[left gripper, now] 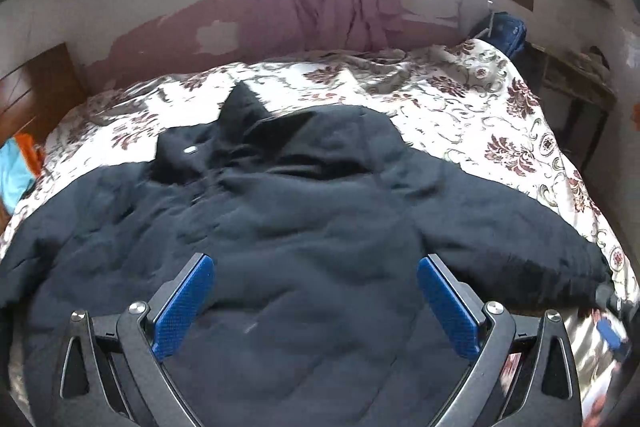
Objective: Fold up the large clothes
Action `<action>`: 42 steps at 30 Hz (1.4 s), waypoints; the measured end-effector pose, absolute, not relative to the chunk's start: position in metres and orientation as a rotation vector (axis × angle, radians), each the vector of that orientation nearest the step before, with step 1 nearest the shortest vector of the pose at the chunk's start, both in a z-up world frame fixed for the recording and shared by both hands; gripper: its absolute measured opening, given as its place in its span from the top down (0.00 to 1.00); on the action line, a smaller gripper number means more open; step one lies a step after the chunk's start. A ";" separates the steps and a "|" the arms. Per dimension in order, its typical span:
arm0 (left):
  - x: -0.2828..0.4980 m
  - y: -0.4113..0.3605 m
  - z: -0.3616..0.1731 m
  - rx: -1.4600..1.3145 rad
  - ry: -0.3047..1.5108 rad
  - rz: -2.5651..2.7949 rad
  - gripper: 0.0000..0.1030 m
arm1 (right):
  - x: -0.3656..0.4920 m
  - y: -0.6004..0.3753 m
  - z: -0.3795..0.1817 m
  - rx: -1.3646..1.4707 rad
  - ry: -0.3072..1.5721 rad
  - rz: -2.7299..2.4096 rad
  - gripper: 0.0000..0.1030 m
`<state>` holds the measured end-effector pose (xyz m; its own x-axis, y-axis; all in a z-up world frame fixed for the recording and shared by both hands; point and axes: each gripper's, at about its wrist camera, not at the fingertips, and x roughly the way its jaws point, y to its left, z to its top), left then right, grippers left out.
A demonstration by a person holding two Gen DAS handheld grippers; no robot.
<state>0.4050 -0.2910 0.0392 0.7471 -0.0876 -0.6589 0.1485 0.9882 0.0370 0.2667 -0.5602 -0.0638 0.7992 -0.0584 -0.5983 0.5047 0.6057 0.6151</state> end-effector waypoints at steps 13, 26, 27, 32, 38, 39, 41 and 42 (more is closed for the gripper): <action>0.453 -0.345 -0.027 0.157 0.861 -0.280 0.00 | 0.296 -0.591 -0.101 1.032 0.570 -0.271 0.31; 0.465 -0.360 -0.043 0.255 0.953 -0.238 0.00 | 0.304 -0.601 -0.107 1.043 0.551 -0.337 0.31; 0.465 -0.356 -0.041 0.235 0.952 -0.254 0.00 | 0.303 -0.603 -0.108 1.051 0.546 -0.349 0.31; 0.462 -0.327 -0.030 0.075 0.912 -0.287 0.00 | 0.308 -0.599 -0.107 1.029 0.523 -0.399 0.52; 0.463 -0.344 -0.039 0.202 0.942 -0.250 0.00 | 0.303 -0.607 -0.104 0.999 0.515 -0.381 0.84; 0.463 -0.346 -0.039 0.209 0.944 -0.249 0.00 | 0.303 -0.607 -0.102 0.977 0.510 -0.373 0.85; 0.462 -0.342 -0.036 0.182 0.936 -0.271 0.00 | 0.303 -0.609 -0.094 0.922 0.505 -0.360 0.85; 0.460 -0.337 -0.032 0.146 0.923 -0.303 0.00 | 0.303 -0.610 -0.091 0.908 0.504 -0.352 0.85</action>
